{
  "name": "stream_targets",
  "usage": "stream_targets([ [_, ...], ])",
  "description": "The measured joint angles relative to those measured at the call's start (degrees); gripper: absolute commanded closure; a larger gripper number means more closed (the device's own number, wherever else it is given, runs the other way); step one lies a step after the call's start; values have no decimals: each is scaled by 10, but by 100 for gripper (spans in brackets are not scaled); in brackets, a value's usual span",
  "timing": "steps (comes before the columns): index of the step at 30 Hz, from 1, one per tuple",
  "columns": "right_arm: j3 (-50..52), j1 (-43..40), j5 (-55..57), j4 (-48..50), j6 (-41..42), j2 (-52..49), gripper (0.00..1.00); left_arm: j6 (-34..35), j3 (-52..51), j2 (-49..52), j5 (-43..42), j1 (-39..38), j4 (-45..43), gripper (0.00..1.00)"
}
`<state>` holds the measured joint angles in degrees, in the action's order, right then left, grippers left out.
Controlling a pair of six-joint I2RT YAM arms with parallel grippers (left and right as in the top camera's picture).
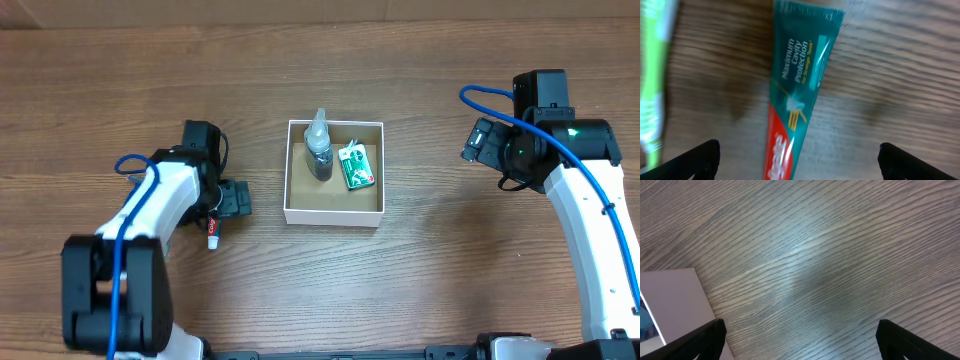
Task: Pack container
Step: 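Grasp the Colgate toothpaste tube with the left gripper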
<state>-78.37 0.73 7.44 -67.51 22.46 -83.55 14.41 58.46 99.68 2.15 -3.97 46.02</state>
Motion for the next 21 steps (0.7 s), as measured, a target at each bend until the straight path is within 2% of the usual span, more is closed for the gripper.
stream_targets([
  [9, 0, 0, 0, 0, 0, 0, 2, -31, 1, 32, -22, 1, -32, 0],
  [12, 0, 0, 0, 0, 0, 0, 2, -38, 3, 33, -26, 3, -31, 13],
  [18, 0, 0, 0, 0, 0, 0, 1, -48, 8, 37, -29, 3, -23, 52],
  [21, 0, 0, 0, 0, 0, 0, 1, -52, 8, 38, -32, 3, -14, 60],
])
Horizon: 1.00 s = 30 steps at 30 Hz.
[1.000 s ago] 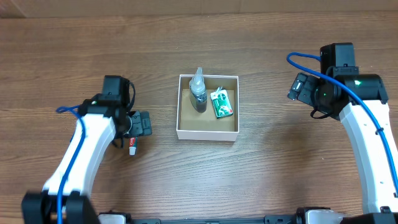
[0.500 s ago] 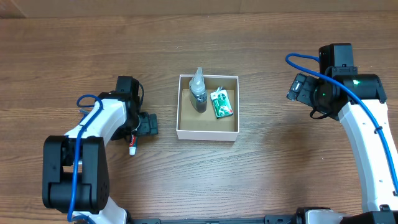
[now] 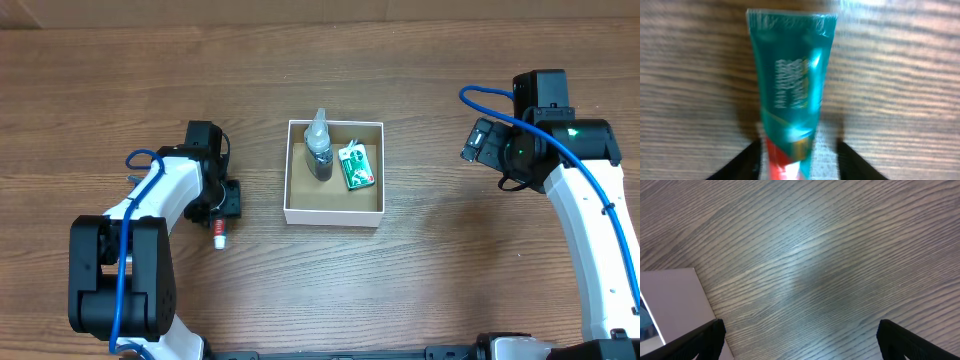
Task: Pack container
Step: 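Grasp the Colgate toothpaste tube with the left gripper, then lower the toothpaste tube into the box and open the left gripper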
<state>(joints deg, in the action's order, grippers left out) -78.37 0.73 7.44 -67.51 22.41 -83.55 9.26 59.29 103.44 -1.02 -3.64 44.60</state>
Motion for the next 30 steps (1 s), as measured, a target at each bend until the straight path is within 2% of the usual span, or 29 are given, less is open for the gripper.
stream_targets([
  [7, 0, 0, 0, -2, 0, 0, 1, -2, 0, 1, -3, 0, 6, 69],
  [9, 0, 0, 0, -2, 0, 0, 1, -2, 0, 1, -3, 0, 6, 77],
  [18, 0, 0, 0, -3, 0, 0, 1, -2, 1, 1, -7, 0, 8, 94],
  [24, 0, 0, 0, -6, 0, 0, 0, -2, 9, 1, -10, 0, 18, 96],
  [30, 0, -2, 0, -5, 0, 0, 0, -2, 71, -21, -16, -2, 85, 96],
])
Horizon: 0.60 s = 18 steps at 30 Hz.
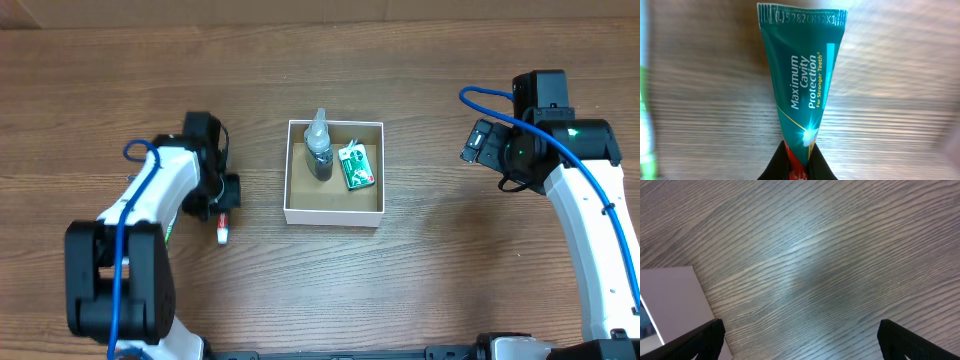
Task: Pack container
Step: 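Lower the toothpaste tube into the box and open the left gripper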
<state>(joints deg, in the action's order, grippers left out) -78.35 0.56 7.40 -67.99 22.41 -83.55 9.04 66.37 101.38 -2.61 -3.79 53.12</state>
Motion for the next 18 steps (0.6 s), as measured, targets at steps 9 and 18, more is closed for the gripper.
stream_targets([
  [9, 0, -37, -17, 2, 0, 0, 0, -58, 115, -202, 3, -137, -35, 96],
  [18, 0, -39, -26, 3, 0, 0, 0, -175, 120, -153, 41, -328, -52, 96],
])
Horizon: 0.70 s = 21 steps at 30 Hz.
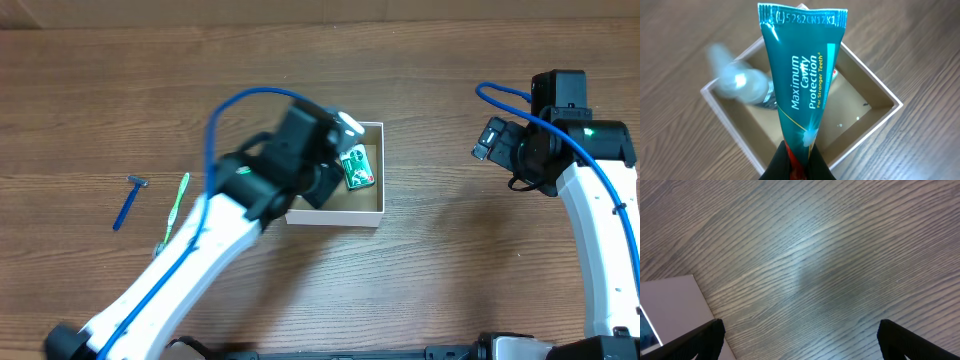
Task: Pack container
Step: 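Lower the toothpaste tube into the box and open the left gripper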
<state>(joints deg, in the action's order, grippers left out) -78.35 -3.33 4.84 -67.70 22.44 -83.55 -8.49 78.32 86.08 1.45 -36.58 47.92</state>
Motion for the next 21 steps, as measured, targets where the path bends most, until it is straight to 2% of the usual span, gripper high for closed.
stream_targets([
  [5, 0, 0, -1, -4, 0, 0, 0, -12, -1, 98, 18, -8, -10, 96],
  [6, 0, 0, -1, -5, 0, 0, 0, -12, -1, 112, 20, -8, -10, 92],
  [9, 0, 0, -2, -4, 0, 0, 0, -16, -3, 159, 27, -8, -11, 76],
  [10, 0, 0, -2, -5, 0, 0, 0, -16, -3, 167, 29, -8, -11, 63],
  [12, 0, 0, -2, -4, 0, 0, 0, -22, -3, 174, 36, -8, -12, 54],
  [14, 0, 0, -2, -4, 0, 0, 0, -22, -3, 173, 40, -8, -12, 39],
  [18, 0, 0, -2, -4, 0, 0, 0, -23, 3, 168, 49, -10, 12, 37],
  [21, 0, 0, -2, -4, 0, 0, 0, -11, 34, 150, 82, -18, 65, 36],
])
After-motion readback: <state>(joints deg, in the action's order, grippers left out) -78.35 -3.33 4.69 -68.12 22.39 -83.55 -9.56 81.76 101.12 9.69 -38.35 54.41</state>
